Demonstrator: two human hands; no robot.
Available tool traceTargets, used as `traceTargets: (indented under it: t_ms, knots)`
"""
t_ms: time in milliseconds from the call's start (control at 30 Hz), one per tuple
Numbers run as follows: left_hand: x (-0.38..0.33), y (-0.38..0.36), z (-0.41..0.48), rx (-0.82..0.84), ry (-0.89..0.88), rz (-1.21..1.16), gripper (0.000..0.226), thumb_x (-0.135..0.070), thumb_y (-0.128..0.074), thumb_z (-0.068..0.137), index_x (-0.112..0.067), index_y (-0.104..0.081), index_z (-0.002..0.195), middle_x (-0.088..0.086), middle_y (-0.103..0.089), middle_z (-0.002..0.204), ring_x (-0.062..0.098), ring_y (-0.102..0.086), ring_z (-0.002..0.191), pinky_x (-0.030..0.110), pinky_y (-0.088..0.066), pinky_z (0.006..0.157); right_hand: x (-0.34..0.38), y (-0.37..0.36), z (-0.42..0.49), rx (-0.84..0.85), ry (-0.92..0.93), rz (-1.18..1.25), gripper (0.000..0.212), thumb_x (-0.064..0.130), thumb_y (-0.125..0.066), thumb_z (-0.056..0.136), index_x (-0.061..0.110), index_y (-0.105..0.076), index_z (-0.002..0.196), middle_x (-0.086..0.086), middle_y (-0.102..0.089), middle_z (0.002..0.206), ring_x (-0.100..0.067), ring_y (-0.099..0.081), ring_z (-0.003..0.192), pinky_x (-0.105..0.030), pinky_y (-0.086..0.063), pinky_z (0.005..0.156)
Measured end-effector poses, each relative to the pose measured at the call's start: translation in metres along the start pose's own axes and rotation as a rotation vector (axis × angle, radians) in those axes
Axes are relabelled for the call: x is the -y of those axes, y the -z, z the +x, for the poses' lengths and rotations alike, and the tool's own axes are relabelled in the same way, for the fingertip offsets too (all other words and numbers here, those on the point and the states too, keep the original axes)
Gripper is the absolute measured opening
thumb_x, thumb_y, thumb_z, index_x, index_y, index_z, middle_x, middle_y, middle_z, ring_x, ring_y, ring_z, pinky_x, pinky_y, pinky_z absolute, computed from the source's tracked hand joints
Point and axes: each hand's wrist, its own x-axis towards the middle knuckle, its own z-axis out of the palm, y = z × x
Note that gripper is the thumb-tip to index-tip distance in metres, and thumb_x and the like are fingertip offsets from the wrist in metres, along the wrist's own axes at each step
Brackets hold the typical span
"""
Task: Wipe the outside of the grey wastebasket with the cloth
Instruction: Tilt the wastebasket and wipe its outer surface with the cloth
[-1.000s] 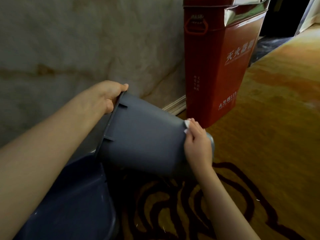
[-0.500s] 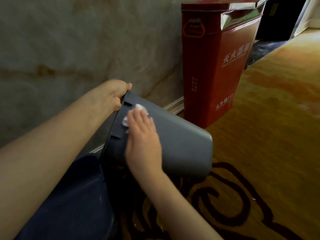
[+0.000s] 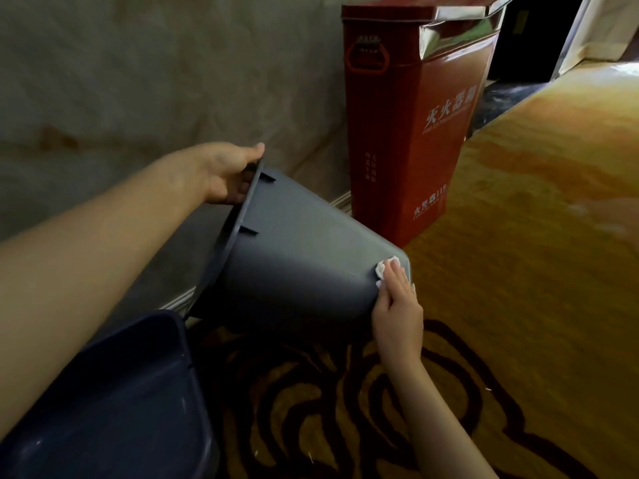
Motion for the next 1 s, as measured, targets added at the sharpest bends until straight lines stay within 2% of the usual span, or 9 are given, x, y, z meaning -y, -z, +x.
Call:
traceTargets:
  t_ms: [33, 100, 233, 367, 567, 700, 767, 867, 1000]
  knots:
    - [0.003, 0.004, -0.013, 0.058, -0.019, 0.040, 0.035, -0.040, -0.037, 0.094, -0.014, -0.056, 0.079, -0.001, -0.068, 0.058, 0.009, -0.066, 0.046, 0.018, -0.054, 0.046, -0.001, -0.001, 0.003, 0.011, -0.015, 0.003, 0.041, 0.009, -0.043, 0.097, 0.015, -0.039, 0.137, 0.000, -0.036, 0.148, -0.007, -0.023, 0.138, -0.023, -0.011, 0.113]
    - [0.014, 0.009, -0.035, 0.124, -0.079, 0.122, 0.036, -0.041, -0.038, 0.094, -0.015, -0.063, 0.089, -0.002, -0.073, 0.068, 0.007, -0.069, 0.054, 0.018, -0.055, 0.048, 0.002, -0.002, 0.003, 0.033, -0.011, -0.009, 0.041, 0.009, -0.043, 0.097, 0.015, -0.039, 0.138, 0.000, -0.036, 0.148, -0.008, -0.024, 0.139, -0.022, -0.011, 0.112]
    - [0.044, 0.008, -0.051, 0.088, -0.158, 0.106, 0.027, -0.024, -0.041, 0.095, -0.014, -0.066, 0.090, -0.006, -0.075, 0.066, 0.005, -0.070, 0.058, 0.019, -0.057, 0.056, 0.004, -0.003, 0.005, 0.037, -0.028, 0.016, 0.041, 0.009, -0.042, 0.097, 0.014, -0.039, 0.138, -0.001, -0.037, 0.148, -0.010, -0.026, 0.139, -0.025, -0.015, 0.113]
    - [0.045, 0.000, -0.043, -0.005, -0.158, -0.016, 0.027, -0.018, -0.040, 0.096, -0.010, -0.063, 0.084, -0.005, -0.072, 0.053, 0.005, -0.067, 0.048, 0.018, -0.055, 0.049, 0.024, -0.008, 0.004, 0.036, -0.040, 0.043, 0.041, 0.007, -0.041, 0.096, 0.014, -0.039, 0.137, -0.002, -0.036, 0.149, -0.011, -0.026, 0.138, -0.036, -0.022, 0.116]
    - [0.032, -0.008, -0.027, -0.099, -0.129, -0.035, 0.026, -0.015, -0.042, 0.095, -0.008, -0.059, 0.077, 0.002, -0.068, 0.061, 0.010, -0.065, 0.051, 0.022, -0.055, 0.056, 0.094, -0.038, -0.024, 0.121, 0.424, 0.066, 0.045, 0.009, -0.042, 0.095, 0.015, -0.036, 0.139, -0.002, -0.034, 0.149, -0.006, -0.019, 0.138, -0.033, -0.016, 0.118]
    - [0.021, -0.016, -0.017, -0.110, -0.107, -0.037, 0.024, -0.017, -0.043, 0.095, -0.003, -0.061, 0.091, 0.007, -0.064, 0.077, 0.017, -0.063, 0.069, 0.033, -0.053, 0.074, 0.103, -0.046, -0.018, 0.068, 0.519, 0.049, 0.045, 0.007, -0.043, 0.095, 0.013, -0.037, 0.139, -0.006, -0.037, 0.148, -0.013, -0.023, 0.140, -0.034, -0.017, 0.118]
    - [0.014, -0.019, -0.013, -0.118, -0.102, -0.002, 0.030, -0.017, -0.044, 0.094, 0.001, -0.058, 0.113, 0.008, -0.063, 0.084, 0.019, -0.061, 0.074, 0.034, -0.052, 0.076, 0.083, -0.042, -0.011, 0.035, 0.502, 0.021, 0.045, 0.006, -0.045, 0.094, 0.014, -0.038, 0.138, -0.003, -0.039, 0.147, -0.010, -0.024, 0.139, -0.036, -0.017, 0.118]
    - [0.006, -0.023, -0.009, -0.140, -0.109, 0.018, 0.035, -0.017, -0.044, 0.095, 0.003, -0.053, 0.122, 0.007, -0.063, 0.086, 0.017, -0.060, 0.070, 0.029, -0.051, 0.066, 0.031, -0.030, -0.001, -0.075, 0.292, 0.011, 0.043, 0.002, -0.046, 0.092, 0.011, -0.043, 0.134, -0.006, -0.043, 0.144, -0.010, -0.029, 0.136, -0.043, -0.026, 0.115]
    - [0.004, -0.023, -0.003, -0.168, -0.120, 0.054, 0.042, -0.021, -0.047, 0.093, 0.004, -0.050, 0.127, 0.017, -0.064, 0.111, 0.027, -0.063, 0.097, 0.040, -0.051, 0.090, -0.016, -0.016, 0.012, -0.085, 0.150, -0.011, 0.040, 0.006, -0.045, 0.095, 0.010, -0.044, 0.134, -0.006, -0.044, 0.144, -0.010, -0.032, 0.135, -0.035, -0.027, 0.114]
